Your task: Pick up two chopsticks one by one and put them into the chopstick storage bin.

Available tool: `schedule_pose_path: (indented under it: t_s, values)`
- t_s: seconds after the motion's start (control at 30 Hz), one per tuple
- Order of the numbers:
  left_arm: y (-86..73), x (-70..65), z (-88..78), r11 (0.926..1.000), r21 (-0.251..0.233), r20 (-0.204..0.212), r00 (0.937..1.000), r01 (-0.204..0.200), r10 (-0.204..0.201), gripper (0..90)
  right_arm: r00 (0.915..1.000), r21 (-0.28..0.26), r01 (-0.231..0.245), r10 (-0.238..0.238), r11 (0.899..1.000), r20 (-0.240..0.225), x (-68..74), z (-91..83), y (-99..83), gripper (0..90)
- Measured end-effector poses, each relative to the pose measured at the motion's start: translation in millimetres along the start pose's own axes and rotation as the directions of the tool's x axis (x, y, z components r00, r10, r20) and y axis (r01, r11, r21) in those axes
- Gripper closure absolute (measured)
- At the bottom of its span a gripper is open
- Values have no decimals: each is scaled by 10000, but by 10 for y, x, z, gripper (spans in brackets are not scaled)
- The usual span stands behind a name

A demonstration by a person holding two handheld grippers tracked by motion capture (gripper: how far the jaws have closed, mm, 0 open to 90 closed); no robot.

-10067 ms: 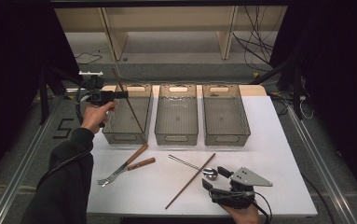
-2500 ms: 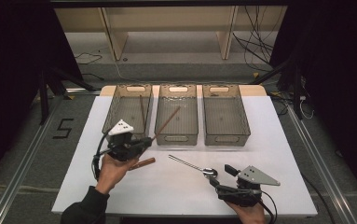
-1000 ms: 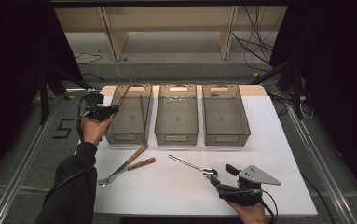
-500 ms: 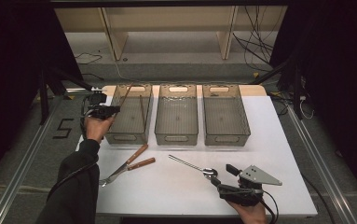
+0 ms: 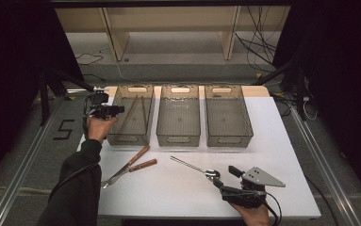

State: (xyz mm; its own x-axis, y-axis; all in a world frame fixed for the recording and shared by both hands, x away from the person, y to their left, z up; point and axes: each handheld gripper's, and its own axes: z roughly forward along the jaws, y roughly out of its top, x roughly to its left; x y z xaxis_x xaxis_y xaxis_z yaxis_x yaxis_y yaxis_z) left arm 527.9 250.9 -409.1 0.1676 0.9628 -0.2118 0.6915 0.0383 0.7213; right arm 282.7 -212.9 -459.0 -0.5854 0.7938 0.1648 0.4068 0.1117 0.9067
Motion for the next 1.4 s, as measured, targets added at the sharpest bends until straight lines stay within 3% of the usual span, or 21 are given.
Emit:
schedule_pose_path:
  t_s: [0.1,0.33,0.5,0.73,1.0,1.13,1.4]
  values:
    - [4,-28,-47,10000,-43,195,9998,-8,9,477,10000,-3,4,-4,10000,-10,-4,1,0,284]
    - [-29,-131,-200,9996,-239,999,9949,-118,141,358,10000,40,9,-9,10000,-47,7,12,2,284]
    - [-100,-247,-374,9984,-509,1812,9828,-260,348,282,9999,58,97,-97,9999,-128,1,18,22,282]
    - [-308,-435,-632,9923,-1048,2770,9564,-655,924,233,9986,315,267,-252,9991,-468,-24,46,106,282]
    - [-596,-556,-808,9830,-1371,3097,9373,-1220,1595,218,9916,919,824,-724,9923,-1074,-76,183,255,283]
    - [-743,-538,-859,9811,-1543,3320,9291,-1171,1631,212,9883,1216,913,-749,9884,-1331,-94,271,342,283]
    - [-916,-520,-883,9772,-1330,3181,9266,-1658,2005,199,9856,1643,1045,-800,9809,-1489,-110,419,363,283]
